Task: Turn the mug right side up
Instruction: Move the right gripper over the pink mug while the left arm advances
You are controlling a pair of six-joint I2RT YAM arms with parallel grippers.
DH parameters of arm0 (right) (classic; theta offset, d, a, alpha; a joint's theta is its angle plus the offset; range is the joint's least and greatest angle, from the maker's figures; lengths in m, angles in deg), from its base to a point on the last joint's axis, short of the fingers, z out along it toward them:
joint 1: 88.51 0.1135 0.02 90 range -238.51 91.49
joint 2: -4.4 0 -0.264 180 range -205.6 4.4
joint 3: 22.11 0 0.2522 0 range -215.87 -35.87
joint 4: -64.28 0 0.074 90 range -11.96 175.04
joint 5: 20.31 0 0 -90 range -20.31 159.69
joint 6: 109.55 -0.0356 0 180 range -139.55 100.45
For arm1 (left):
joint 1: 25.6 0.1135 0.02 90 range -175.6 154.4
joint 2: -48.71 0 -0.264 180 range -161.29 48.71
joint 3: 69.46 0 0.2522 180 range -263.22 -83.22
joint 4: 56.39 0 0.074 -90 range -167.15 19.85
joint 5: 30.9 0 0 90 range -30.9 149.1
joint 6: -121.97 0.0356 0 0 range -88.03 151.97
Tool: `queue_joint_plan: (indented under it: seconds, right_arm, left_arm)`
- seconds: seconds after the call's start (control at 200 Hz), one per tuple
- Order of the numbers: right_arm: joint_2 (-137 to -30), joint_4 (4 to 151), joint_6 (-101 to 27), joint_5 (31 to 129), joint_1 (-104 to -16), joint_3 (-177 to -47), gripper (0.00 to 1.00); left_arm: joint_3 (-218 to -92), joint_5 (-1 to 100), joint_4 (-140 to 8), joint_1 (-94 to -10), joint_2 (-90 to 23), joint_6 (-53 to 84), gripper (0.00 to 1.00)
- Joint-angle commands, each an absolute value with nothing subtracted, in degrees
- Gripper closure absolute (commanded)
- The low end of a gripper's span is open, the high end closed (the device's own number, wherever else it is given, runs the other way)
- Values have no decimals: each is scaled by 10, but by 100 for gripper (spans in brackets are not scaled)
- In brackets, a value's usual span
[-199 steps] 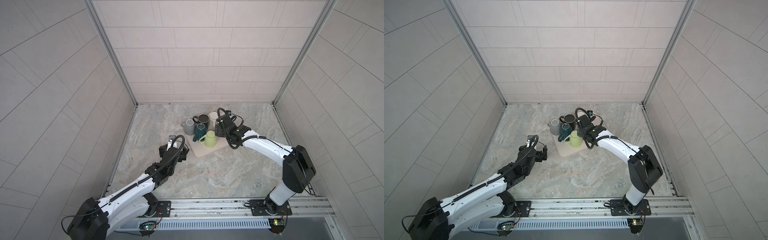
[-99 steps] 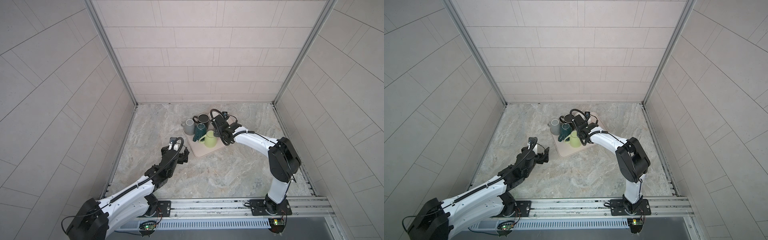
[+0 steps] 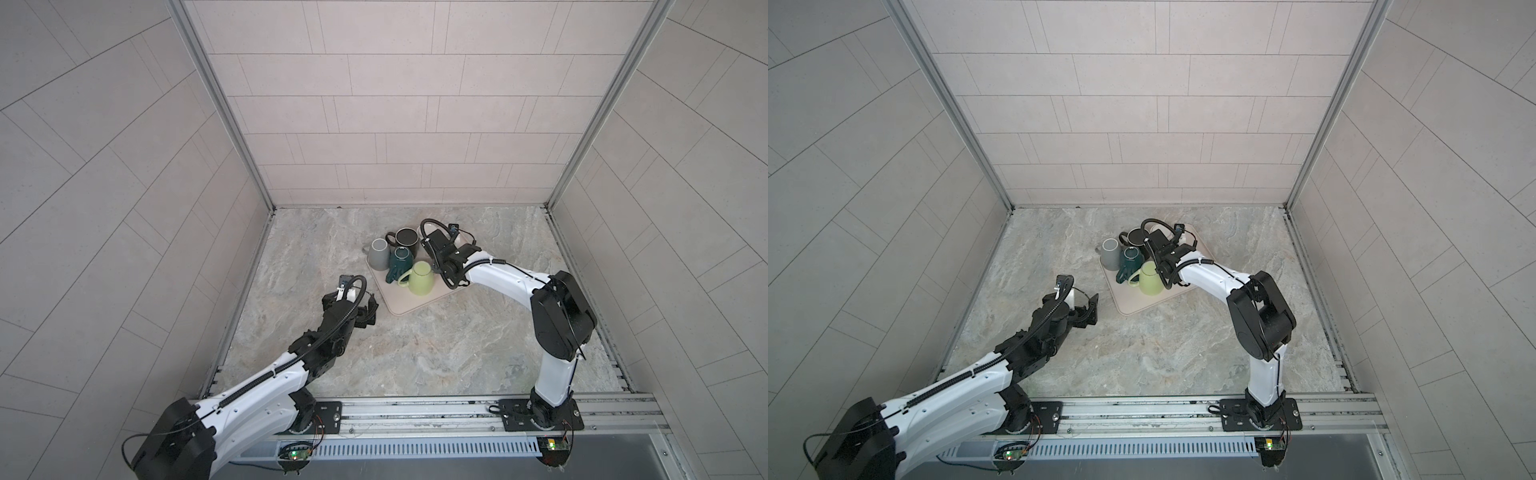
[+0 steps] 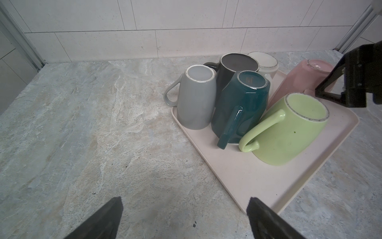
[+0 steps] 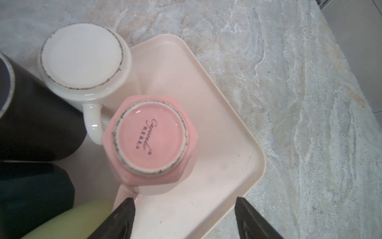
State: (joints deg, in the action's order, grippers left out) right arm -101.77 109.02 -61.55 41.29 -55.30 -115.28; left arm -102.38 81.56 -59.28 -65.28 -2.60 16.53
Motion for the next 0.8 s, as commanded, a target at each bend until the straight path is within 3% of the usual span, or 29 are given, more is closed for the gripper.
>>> queue_joint_plan:
  seconds: [0.0,0.235,0.505,0.796]
  right_arm:
    - [-1017,1116,-609,389,-563,-1144,22]
    - [-1002,1139,-600,374,-583,-1136,22]
    - [-965,1068,-631,539,-572,-1102,22]
    - [-980,1025,-660,555,-565,-1105,24]
  left_arm:
    - [-1022,827,-590,-656,-18,172,0]
    - [-1017,838,-589,-659,-13,172,0]
    - [-1022,831,-582,-660,-36,174,0]
    - [-1018,843,-581,-663,-30,174,0]
